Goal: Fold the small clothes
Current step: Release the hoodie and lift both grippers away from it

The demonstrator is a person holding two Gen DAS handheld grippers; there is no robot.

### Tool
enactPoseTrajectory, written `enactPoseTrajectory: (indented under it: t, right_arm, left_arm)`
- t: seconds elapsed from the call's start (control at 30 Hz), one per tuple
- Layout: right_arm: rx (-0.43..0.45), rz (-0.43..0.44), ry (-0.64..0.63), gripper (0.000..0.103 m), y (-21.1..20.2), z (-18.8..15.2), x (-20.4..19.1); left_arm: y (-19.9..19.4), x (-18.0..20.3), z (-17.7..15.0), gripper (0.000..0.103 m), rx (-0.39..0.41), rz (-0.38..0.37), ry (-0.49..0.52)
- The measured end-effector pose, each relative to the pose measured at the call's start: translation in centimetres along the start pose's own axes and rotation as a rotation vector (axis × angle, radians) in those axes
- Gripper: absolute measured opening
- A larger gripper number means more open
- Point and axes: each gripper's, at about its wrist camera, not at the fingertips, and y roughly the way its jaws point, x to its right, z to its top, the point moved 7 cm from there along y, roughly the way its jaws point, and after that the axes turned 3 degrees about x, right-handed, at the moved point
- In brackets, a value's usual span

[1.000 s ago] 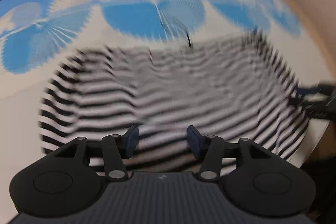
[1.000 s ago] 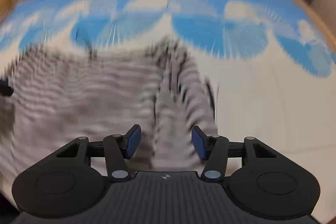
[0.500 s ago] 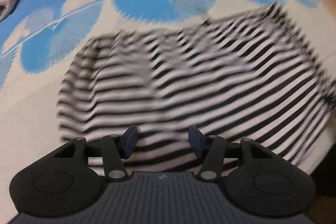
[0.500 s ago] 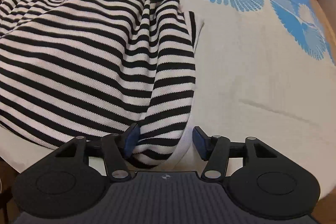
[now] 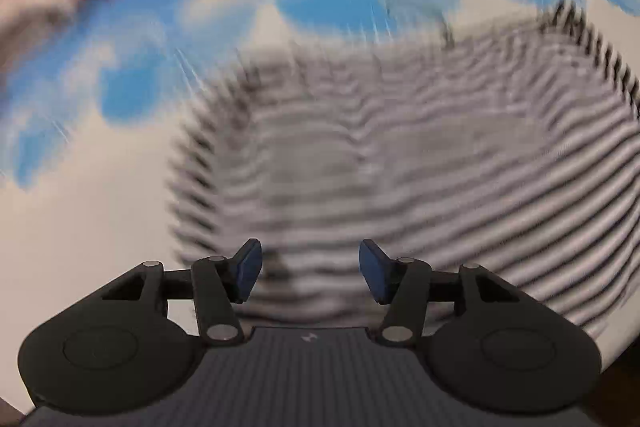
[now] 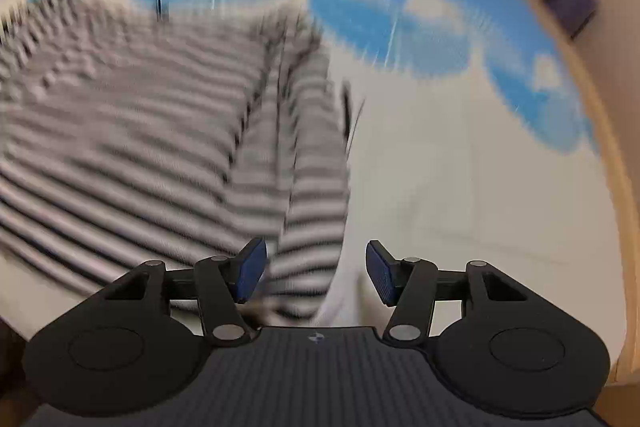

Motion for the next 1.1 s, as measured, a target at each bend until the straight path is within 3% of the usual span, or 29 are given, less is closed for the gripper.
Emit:
enactPoseTrajectory:
  t: [0.1, 0.2, 0.33, 0.43, 0.57, 0.7, 0.8, 0.9, 0.97, 1.1]
  right_arm:
    - [0.168, 0.003, 0.100, 0.057, -3.9, 1.6, 0.7]
    - [0.294, -0.004, 0.175, 0.058, -7.3, 1.9, 1.1]
    - [0.400, 0.026, 0.238, 0.059, -11.1, 1.4, 0.9]
    - [0.457, 0.068, 0.287, 0.062, -13.0, 0.6, 0.6]
    - [0.476, 0.102, 0.357, 0.068, -14.1, -1.9, 0.0]
    - [0.418, 0.085, 0.392, 0.068, -12.7, -3.5, -1.5]
    - [0.450, 0.053, 0.302, 0.068, -12.8, -3.0, -2.9]
    - [0.423, 0.039, 0.277, 0.068, -11.8, -3.1, -3.5]
    - [0.411, 0.027, 0.270, 0.068, -11.4, -3.3, -3.5]
    - [0.398, 0.004, 0.238, 0.068, -10.8, -3.8, -3.4]
  left_arm:
    - [-3.6, -0.4, 1.2, 0.061, 0.117, -0.021, -0.079]
    - [-6.6, -1.0, 1.0, 0.061, 0.185, 0.017, -0.161]
    - [-10.4, -1.1, -1.1, 0.061, 0.199, 0.116, -0.222]
    - [-13.1, -0.8, -2.4, 0.061, 0.246, 0.124, -0.228]
    - [-15.5, 0.3, -4.7, 0.061, 0.319, 0.083, -0.226]
    - [-15.2, 1.1, -7.2, 0.061, 0.382, 0.100, -0.240]
    - [-12.5, 1.5, -9.1, 0.055, 0.315, 0.075, -0.246]
    - [-10.8, 0.4, -9.4, 0.045, 0.271, 0.057, -0.317]
    - [-10.1, -0.4, -9.6, 0.041, 0.259, 0.042, -0.371]
    - [-8.5, -0.9, -10.6, 0.040, 0.212, 0.043, -0.375]
